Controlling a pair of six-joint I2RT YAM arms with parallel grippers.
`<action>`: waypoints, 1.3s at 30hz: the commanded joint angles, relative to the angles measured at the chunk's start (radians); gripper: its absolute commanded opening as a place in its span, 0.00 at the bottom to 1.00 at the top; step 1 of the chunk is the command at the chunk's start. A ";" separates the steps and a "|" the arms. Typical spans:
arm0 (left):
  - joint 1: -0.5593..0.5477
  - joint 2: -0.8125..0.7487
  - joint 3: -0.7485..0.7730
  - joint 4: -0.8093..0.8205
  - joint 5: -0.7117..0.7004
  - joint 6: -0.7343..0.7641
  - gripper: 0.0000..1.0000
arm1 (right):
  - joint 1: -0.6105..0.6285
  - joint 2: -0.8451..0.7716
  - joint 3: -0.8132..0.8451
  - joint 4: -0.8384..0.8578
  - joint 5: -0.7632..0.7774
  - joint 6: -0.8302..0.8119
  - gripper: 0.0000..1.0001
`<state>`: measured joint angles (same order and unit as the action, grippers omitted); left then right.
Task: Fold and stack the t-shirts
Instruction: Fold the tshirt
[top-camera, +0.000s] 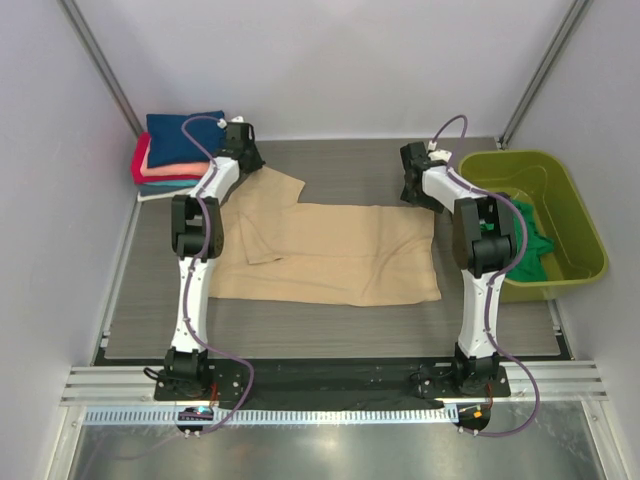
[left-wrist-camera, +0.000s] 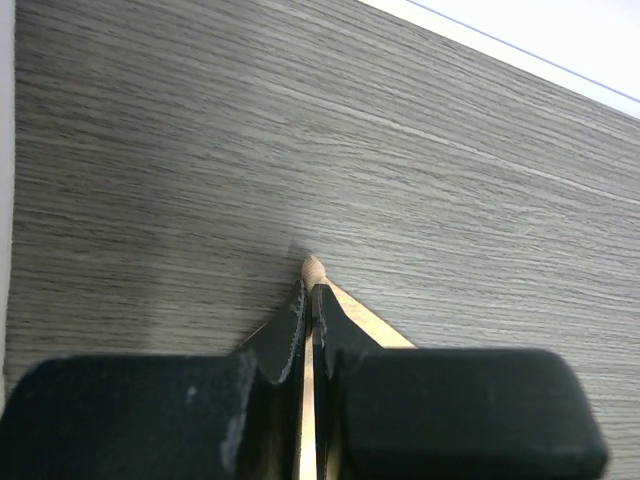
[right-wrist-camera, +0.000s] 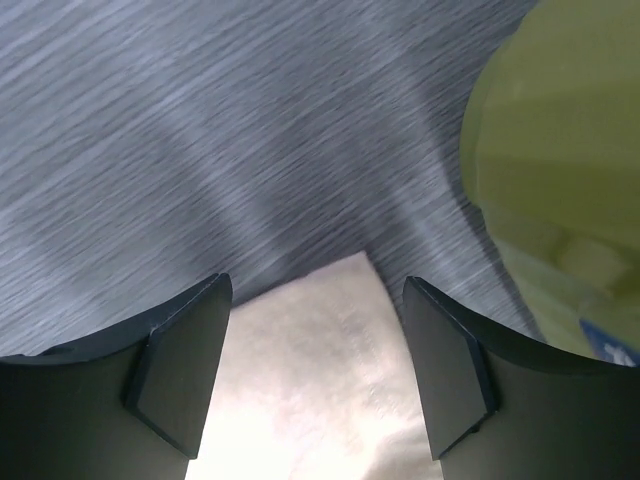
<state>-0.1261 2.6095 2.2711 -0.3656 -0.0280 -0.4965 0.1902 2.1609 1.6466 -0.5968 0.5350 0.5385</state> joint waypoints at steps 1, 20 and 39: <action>0.014 -0.012 -0.031 -0.052 0.017 -0.016 0.00 | -0.009 0.031 0.036 0.029 0.016 -0.023 0.75; 0.017 -0.017 -0.045 -0.036 0.022 -0.034 0.00 | -0.014 -0.003 -0.136 0.107 -0.119 0.028 0.01; -0.014 -0.391 -0.337 0.027 0.069 -0.001 0.00 | -0.002 -0.220 -0.168 0.111 -0.288 0.009 0.01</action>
<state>-0.1383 2.3493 1.9568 -0.3454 0.0208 -0.5125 0.1776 2.0384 1.4876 -0.4877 0.2783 0.5480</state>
